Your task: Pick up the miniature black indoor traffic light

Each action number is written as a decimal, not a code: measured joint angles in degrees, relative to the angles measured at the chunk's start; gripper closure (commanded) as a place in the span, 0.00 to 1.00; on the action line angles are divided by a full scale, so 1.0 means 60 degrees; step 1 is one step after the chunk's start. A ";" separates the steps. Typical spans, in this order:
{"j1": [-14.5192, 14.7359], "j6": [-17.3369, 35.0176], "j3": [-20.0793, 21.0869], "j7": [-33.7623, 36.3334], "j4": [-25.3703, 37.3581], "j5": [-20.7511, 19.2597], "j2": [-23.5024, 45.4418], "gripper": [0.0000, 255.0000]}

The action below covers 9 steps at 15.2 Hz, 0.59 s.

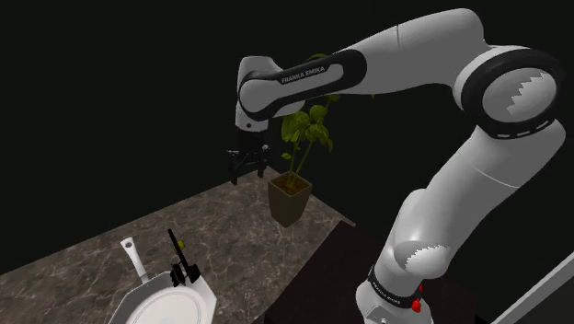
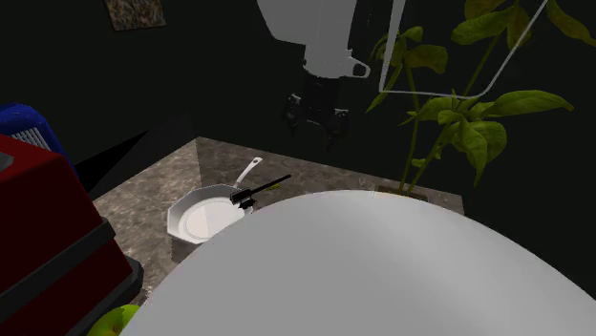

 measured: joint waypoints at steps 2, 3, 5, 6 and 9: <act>0.0062 0.0249 0.0102 0.0133 0.0315 0.0022 0.0714 0.00; 0.0108 0.0266 0.0166 0.0249 0.0566 0.0026 0.1061 0.00; 0.0222 0.0529 0.0306 0.0477 0.0964 0.0034 0.1859 0.00; 0.0244 0.0648 0.0329 0.0509 0.1118 0.0031 0.2216 0.00; 0.0393 0.0769 0.0450 0.0800 0.1875 -0.0008 0.3316 0.00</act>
